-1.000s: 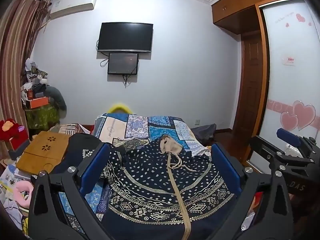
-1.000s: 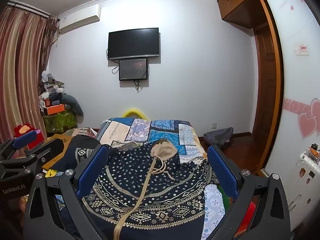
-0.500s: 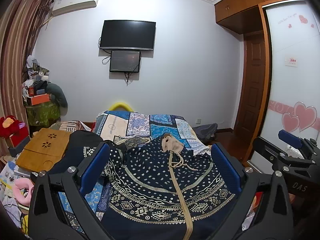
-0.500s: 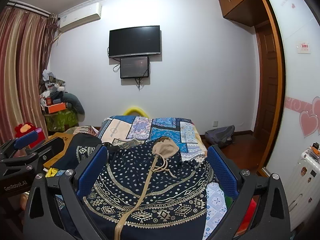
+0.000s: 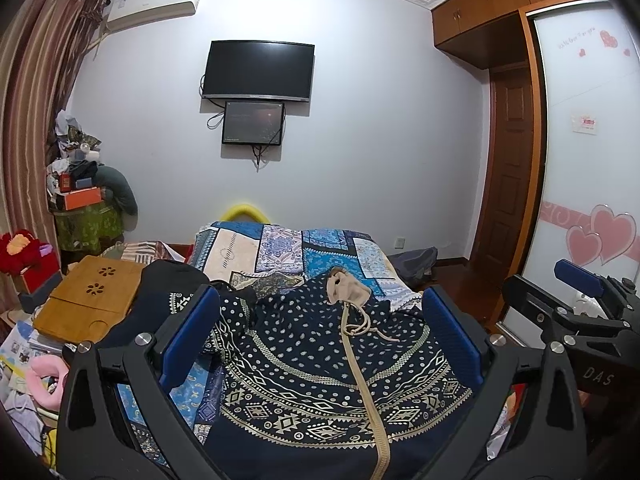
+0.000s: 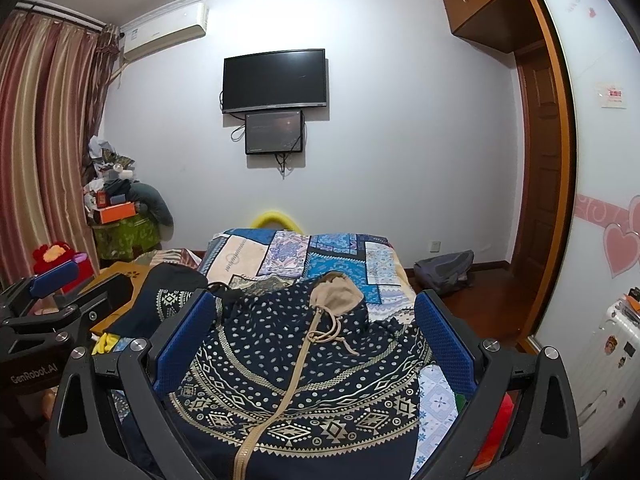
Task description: Fold large clothes
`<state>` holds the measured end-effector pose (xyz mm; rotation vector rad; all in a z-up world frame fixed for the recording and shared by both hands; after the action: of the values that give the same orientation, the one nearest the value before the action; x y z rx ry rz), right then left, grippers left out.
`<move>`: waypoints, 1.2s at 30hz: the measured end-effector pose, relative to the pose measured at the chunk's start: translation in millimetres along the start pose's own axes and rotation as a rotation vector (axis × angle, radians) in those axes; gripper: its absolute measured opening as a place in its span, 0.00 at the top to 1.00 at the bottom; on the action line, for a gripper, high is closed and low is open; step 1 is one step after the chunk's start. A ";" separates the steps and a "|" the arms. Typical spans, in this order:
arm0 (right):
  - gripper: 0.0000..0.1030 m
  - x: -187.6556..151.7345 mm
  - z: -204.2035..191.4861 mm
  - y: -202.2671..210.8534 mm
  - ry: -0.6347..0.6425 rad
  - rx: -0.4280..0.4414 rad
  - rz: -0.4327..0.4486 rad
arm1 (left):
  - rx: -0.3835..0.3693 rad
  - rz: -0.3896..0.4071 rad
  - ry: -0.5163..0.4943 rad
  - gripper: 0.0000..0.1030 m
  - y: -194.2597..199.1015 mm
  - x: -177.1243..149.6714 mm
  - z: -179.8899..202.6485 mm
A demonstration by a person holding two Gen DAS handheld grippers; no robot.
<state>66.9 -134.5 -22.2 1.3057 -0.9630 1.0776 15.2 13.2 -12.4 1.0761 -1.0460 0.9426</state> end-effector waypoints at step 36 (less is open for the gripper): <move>0.03 3.0 -4.1 0.7 0.010 0.011 0.000 | 0.024 0.021 0.005 0.01 1.2 0.5 -9.0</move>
<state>66.7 -130.3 -19.4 1.3078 -0.9510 1.0901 15.9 22.3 -13.0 1.0838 -1.0459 0.9762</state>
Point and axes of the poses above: each gripper's, at about its wrist camera, not at the fingertips, and y roughly against the way its jaws point, z to its right, x to its top, the point moved 1 cm from there along -y, roughly the way its jaws point, and after that the axes turned 14 degrees about -x, right-handed, at the moved point
